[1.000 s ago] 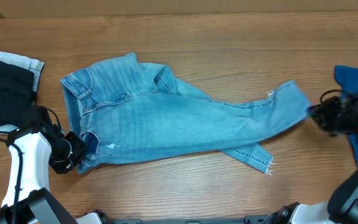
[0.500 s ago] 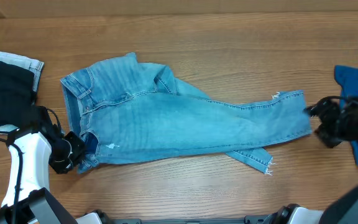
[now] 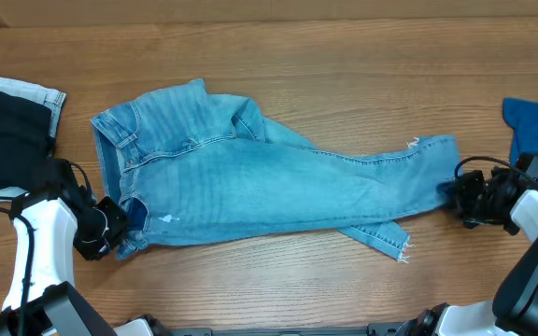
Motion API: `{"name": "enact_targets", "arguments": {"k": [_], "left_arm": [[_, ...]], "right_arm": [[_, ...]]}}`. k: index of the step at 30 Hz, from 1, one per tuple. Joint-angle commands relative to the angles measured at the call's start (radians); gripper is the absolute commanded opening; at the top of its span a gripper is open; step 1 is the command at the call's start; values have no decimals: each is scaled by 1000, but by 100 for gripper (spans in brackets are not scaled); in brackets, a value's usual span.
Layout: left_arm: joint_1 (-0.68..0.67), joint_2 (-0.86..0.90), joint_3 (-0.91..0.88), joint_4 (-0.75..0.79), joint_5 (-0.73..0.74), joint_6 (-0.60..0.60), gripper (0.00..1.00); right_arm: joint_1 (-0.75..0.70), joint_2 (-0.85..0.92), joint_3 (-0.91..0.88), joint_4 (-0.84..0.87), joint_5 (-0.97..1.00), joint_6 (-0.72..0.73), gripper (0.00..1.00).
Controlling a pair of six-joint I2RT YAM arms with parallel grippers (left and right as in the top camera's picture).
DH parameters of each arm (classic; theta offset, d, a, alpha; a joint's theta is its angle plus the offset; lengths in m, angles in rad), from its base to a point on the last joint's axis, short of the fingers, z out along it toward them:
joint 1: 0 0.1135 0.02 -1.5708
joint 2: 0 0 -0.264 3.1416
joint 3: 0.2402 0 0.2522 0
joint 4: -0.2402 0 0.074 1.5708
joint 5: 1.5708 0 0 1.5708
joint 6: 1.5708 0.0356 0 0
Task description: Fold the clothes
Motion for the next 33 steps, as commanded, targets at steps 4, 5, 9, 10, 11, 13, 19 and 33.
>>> {"name": "enact_targets", "arguments": {"k": [4, 5, 9, 10, 11, 13, 19, 33], "left_arm": [[11, -18, 26, 5, -22, 19, 5], [11, -18, 26, 4, -22, 19, 5], [11, -18, 26, 3, -21, 19, 5], [11, -18, 26, 4, -21, 19, 5], [11, -18, 26, 4, -21, 19, 5], [11, -18, 26, 4, -21, 18, 5], [11, -18, 26, 3, -21, 19, 5], [11, -18, 29, -5, -23, 30, 5]], "right_arm": [[2, -16, 2, -21, -16, 6, 4], [2, -42, 20, -38, -16, -2, 4], [6, -198, 153, -106, -71, -117, 4], [12, -248, 195, -119, -91, -170, 4], [22, -294, 235, -132, -99, -224, 4], [54, -385, 291, -161, -71, -297, 4], [105, -440, 259, -270, 244, -233, 4], [105, -409, 142, -518, 539, 33, 10]]}}
